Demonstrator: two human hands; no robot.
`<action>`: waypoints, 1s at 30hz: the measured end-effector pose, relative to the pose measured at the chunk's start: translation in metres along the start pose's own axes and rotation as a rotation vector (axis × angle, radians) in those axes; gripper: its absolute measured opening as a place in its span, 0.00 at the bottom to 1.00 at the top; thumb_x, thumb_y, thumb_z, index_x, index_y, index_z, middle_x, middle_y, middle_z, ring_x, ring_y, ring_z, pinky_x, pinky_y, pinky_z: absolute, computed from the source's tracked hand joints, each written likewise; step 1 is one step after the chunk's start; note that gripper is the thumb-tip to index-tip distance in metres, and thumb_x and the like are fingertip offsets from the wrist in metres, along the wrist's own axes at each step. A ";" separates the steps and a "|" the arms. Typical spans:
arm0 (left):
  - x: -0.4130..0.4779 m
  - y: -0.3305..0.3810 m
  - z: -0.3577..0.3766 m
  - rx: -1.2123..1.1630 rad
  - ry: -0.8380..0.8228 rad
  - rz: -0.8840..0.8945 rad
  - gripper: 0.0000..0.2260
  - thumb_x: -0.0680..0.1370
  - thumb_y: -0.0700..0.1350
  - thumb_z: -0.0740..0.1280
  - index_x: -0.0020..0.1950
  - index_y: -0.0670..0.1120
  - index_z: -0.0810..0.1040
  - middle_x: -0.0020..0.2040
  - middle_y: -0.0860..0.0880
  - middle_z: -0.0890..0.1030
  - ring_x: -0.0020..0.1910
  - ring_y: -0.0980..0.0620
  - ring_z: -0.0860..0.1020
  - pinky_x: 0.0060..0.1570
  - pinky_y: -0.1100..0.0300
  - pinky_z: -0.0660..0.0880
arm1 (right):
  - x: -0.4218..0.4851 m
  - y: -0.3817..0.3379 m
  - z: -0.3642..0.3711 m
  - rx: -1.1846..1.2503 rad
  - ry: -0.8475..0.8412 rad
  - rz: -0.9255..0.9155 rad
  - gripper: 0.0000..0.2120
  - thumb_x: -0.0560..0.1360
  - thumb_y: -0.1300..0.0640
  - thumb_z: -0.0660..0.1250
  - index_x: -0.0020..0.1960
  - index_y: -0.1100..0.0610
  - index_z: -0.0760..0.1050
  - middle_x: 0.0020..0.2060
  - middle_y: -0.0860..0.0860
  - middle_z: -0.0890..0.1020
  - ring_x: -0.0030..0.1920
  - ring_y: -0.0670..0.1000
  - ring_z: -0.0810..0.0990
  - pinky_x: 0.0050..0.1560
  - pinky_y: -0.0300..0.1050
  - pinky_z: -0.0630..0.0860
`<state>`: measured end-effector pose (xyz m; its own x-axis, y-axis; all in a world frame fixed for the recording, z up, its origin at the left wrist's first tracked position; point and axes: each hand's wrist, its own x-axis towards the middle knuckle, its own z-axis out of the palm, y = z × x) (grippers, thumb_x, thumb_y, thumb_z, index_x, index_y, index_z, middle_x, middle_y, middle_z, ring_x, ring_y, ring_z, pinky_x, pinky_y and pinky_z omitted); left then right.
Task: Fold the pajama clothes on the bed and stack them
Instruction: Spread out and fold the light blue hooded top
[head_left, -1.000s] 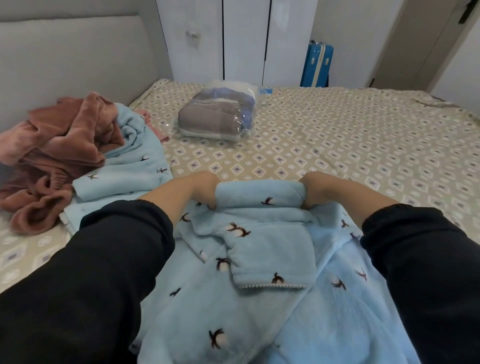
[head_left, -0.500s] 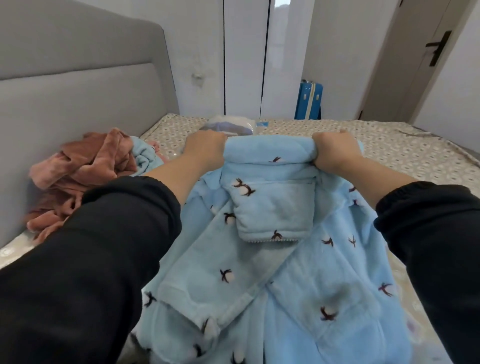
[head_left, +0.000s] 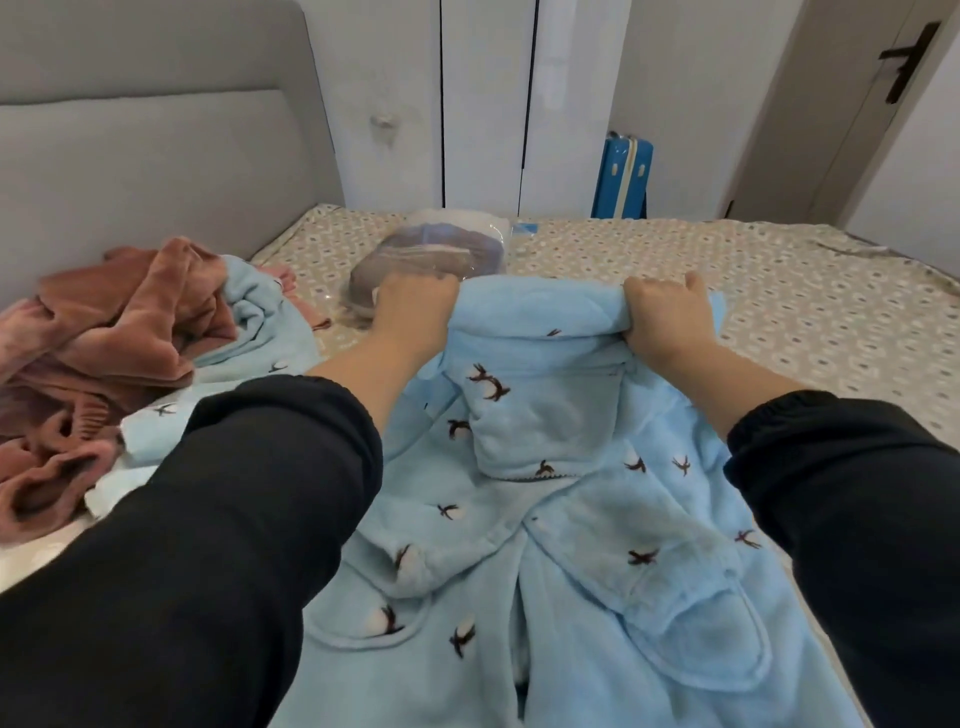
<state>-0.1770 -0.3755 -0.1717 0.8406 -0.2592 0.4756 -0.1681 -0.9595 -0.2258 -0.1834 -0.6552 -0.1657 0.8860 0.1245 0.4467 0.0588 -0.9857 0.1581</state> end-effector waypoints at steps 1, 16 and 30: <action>-0.006 0.001 0.006 0.028 -0.019 0.020 0.09 0.73 0.36 0.63 0.53 0.44 0.73 0.47 0.44 0.80 0.46 0.42 0.79 0.40 0.54 0.67 | -0.005 -0.002 0.007 -0.008 -0.004 -0.018 0.09 0.69 0.65 0.64 0.43 0.57 0.65 0.39 0.56 0.77 0.42 0.60 0.76 0.66 0.59 0.59; -0.148 0.002 -0.068 0.065 0.334 0.316 0.11 0.56 0.32 0.70 0.34 0.42 0.74 0.27 0.44 0.73 0.26 0.46 0.73 0.35 0.55 0.73 | -0.151 -0.009 -0.068 -0.039 0.235 -0.162 0.09 0.63 0.67 0.70 0.40 0.62 0.71 0.31 0.58 0.75 0.32 0.60 0.75 0.57 0.61 0.70; -0.311 0.032 -0.062 -0.122 0.006 0.386 0.15 0.55 0.37 0.74 0.38 0.43 0.75 0.34 0.44 0.74 0.32 0.43 0.74 0.30 0.55 0.67 | -0.324 -0.019 -0.043 0.059 0.204 -0.383 0.07 0.66 0.63 0.59 0.42 0.60 0.74 0.37 0.56 0.74 0.36 0.57 0.72 0.39 0.51 0.65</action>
<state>-0.4759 -0.3327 -0.2740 0.7008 -0.6036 0.3802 -0.5315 -0.7973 -0.2862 -0.4912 -0.6720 -0.2760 0.6864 0.4968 0.5311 0.3975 -0.8678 0.2981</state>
